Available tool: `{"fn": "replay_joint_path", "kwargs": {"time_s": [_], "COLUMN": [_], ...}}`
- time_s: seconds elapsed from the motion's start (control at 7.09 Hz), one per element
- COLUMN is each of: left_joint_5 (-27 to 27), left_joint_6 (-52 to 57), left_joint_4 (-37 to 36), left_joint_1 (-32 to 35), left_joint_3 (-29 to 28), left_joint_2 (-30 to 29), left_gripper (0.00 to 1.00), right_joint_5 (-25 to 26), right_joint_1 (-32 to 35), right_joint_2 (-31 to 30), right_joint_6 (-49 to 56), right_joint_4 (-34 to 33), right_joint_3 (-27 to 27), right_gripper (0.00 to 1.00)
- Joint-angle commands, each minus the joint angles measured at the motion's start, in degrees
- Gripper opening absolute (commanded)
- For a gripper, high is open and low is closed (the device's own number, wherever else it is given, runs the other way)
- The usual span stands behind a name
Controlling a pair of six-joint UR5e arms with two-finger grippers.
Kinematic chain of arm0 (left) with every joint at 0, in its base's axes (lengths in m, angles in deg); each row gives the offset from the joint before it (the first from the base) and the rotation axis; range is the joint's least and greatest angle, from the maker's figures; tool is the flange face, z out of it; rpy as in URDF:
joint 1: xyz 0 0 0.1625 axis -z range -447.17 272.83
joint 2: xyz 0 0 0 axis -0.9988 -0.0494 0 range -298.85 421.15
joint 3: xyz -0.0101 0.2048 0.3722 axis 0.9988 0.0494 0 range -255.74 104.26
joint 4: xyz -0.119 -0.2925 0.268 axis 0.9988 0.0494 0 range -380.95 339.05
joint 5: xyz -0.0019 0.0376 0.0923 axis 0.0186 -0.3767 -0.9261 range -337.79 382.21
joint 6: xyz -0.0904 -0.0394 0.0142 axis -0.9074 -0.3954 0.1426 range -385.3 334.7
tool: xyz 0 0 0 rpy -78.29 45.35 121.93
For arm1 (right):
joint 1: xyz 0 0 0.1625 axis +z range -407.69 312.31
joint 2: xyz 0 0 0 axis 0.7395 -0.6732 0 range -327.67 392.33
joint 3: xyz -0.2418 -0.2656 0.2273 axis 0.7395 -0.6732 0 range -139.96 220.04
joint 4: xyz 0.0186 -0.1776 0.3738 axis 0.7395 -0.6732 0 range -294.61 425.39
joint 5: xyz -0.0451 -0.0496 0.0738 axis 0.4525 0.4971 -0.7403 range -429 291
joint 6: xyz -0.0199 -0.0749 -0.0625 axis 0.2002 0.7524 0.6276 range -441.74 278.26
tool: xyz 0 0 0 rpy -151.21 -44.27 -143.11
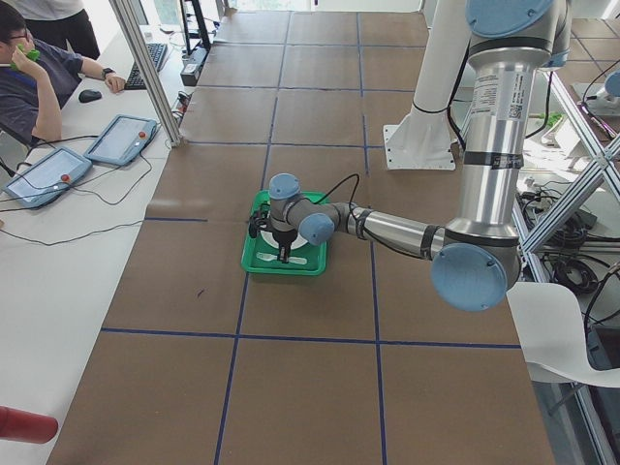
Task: Place fork
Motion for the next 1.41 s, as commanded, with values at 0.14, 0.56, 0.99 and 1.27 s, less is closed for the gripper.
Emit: {"fn": "replay_joint_path", "kwargs": {"time_s": [0.14,0.56,0.99,1.27], "left_joint_5": [0.2,0.1,0.6,5.3], "left_joint_6": [0.6,2.1,11.7,25.0], "left_joint_4": [0.1,-0.7,-0.9,-1.3], "left_joint_1": [0.1,1.1,10.0,20.3], "left_joint_3": [0.5,5.2,6.2,5.2], "left_joint_2": [0.0,0.2,0.1,1.2], "left_gripper": [0.61,1.0,1.0,1.0], "right_joint_5": [0.0,0.0,0.0,0.0], "right_joint_1": [0.0,0.0,0.0,0.0], "right_joint_2": [0.0,0.0,0.0,0.0], "right_joint_6": [0.1,0.1,0.0,0.0], "right_joint_4": [0.0,0.0,0.0,0.0], "right_joint_3": [0.0,0.0,0.0,0.0], "right_gripper": [1.0,1.0,1.0,1.0]}}
